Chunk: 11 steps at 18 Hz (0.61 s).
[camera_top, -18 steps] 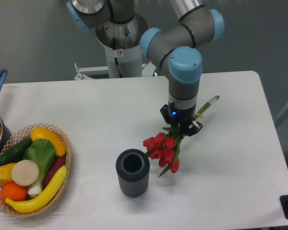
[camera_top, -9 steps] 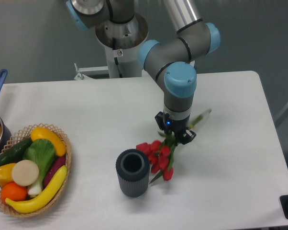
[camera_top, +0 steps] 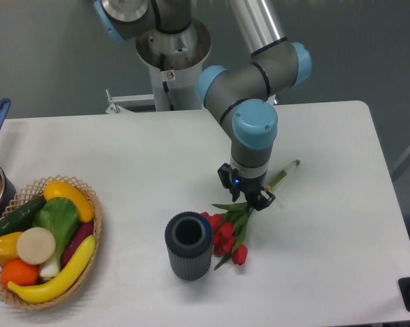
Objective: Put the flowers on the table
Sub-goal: 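Lower the tulips onto the table beside the vase and open the gripper, then lift the open gripper up away from the tulips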
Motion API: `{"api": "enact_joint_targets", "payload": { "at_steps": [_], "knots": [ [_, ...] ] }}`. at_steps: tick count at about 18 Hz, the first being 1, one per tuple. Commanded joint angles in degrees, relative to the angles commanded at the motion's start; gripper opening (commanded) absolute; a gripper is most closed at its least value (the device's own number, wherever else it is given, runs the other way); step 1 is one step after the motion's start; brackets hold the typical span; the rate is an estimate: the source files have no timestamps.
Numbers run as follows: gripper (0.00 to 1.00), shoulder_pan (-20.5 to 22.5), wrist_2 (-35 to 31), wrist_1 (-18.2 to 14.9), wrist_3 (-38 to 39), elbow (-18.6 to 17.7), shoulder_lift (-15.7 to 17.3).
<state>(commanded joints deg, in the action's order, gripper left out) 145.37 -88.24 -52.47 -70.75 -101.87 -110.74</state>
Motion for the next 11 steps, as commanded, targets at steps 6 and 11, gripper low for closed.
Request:
{"api": "enact_joint_targets", "payload": {
  "at_steps": [6, 11],
  "knots": [
    [0.99, 0.79, 0.00, 0.00, 0.09, 0.62, 0.09],
    [1.00, 2.81, -0.17, -0.18, 0.09, -0.08, 0.70]
  ]
}}
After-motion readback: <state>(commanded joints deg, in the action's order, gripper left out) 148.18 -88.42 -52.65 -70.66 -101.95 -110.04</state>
